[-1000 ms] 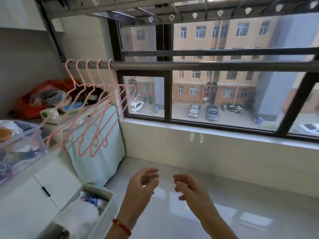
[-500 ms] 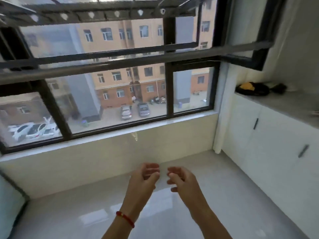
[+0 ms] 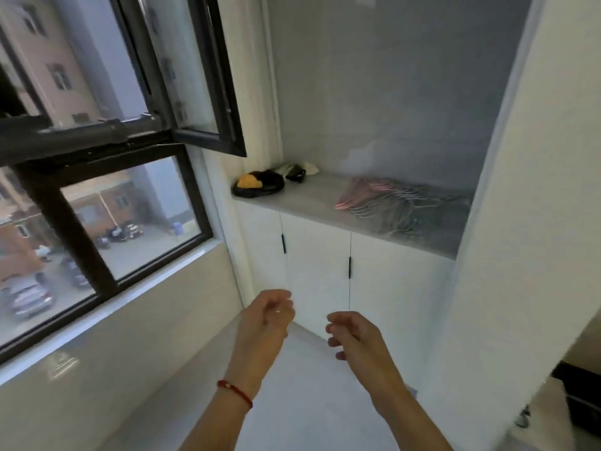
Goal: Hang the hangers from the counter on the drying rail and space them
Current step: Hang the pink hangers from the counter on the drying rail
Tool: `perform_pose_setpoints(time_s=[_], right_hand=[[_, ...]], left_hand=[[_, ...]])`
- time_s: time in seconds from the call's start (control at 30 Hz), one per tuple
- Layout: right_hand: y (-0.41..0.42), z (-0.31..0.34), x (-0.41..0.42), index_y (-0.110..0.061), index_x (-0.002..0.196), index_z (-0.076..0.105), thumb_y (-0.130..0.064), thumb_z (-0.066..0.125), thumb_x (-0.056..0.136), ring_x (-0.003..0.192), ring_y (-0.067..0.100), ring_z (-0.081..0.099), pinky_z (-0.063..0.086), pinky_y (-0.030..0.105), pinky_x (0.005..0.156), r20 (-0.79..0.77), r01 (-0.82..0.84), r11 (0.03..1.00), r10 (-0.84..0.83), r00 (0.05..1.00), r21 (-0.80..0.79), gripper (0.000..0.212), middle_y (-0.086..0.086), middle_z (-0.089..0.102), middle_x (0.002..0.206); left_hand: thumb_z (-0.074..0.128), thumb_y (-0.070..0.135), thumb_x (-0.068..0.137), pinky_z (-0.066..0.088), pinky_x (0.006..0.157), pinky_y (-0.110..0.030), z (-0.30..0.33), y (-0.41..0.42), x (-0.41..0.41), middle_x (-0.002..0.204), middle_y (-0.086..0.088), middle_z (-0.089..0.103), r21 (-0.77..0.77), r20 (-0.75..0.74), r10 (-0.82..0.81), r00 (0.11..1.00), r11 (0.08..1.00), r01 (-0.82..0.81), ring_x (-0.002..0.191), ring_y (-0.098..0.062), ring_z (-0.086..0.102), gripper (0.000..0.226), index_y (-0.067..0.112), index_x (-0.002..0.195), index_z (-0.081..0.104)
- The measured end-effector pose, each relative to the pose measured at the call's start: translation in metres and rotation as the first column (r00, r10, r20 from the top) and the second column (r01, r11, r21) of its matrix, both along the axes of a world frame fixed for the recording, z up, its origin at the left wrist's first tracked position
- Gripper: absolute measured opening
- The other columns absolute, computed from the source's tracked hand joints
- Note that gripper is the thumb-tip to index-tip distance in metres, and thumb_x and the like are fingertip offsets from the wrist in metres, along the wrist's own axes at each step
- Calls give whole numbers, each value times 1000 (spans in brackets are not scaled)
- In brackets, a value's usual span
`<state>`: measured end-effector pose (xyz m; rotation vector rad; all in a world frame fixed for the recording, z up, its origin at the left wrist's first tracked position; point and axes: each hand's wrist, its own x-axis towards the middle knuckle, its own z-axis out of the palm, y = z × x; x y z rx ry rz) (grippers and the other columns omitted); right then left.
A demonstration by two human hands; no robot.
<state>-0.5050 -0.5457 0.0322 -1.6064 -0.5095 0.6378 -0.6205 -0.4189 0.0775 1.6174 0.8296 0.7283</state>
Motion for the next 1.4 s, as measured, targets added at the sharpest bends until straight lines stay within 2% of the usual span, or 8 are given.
perform_pose_setpoints(time_s=[0.23,0.53,0.67,0.8,0.93,1.13,1.27,1.4], right_hand=[[92,5,137,-27,107,66,-20,58,95,89,12,70,56,25,76,80,91,993,-85,993,-72,16,-4,70,104],[217,-17,310,-23,97,68,-25,60,90,86,19,71,58,38,82,155,204,964,-178,972,-172,10,-4,74,93],[285,-36,410,-18,93,71,-26,60,89,89,26,72,57,38,81,302,236,941,-157,940,-243,15,4,76,92],[346,-53,504,-10,107,72,-36,50,97,105,31,68,51,36,87,510,313,845,-56,858,-434,36,12,73,112],[398,-51,574,-8,108,69,-45,56,95,100,30,70,48,26,74,532,377,765,-53,845,-522,41,10,73,105],[435,-59,619,-6,108,67,-39,62,91,108,33,67,53,36,85,568,349,685,114,815,-639,38,17,71,113],[436,-61,628,-1,102,70,-39,59,90,101,35,70,55,37,82,569,384,699,41,821,-604,41,19,73,106],[429,-50,628,9,98,68,-25,54,96,98,42,67,50,40,77,474,413,819,-202,857,-398,37,31,70,104]], left_hand=[[61,15,96,61,82,-37,-3,99,148,109,-2,72,12,-20,-133,991,991,133,100,-19,68,19,27,108,69],[62,13,95,61,79,-36,-6,215,294,102,-4,71,21,-110,-145,983,989,149,94,-20,67,18,25,106,70],[63,13,95,62,78,-37,-18,270,347,104,-8,72,12,-194,-111,975,993,115,96,-25,69,16,25,104,70],[64,15,93,59,72,-33,-22,305,395,101,-11,73,-18,-224,-69,972,998,66,97,-30,69,16,22,106,70],[67,28,84,58,74,-37,-22,337,434,93,-7,75,-37,-257,-28,966,999,19,89,-27,70,20,28,104,70],[63,13,97,58,72,-32,-33,371,455,100,-3,75,-19,-311,39,950,999,-48,91,-18,70,20,28,108,70],[63,12,97,57,70,-30,-35,382,454,104,-4,75,-44,-297,44,954,997,-59,95,-17,70,21,27,109,70],[61,10,97,59,72,-31,-33,376,448,104,-4,76,-56,-296,51,954,996,-70,96,-17,70,22,26,108,69]])
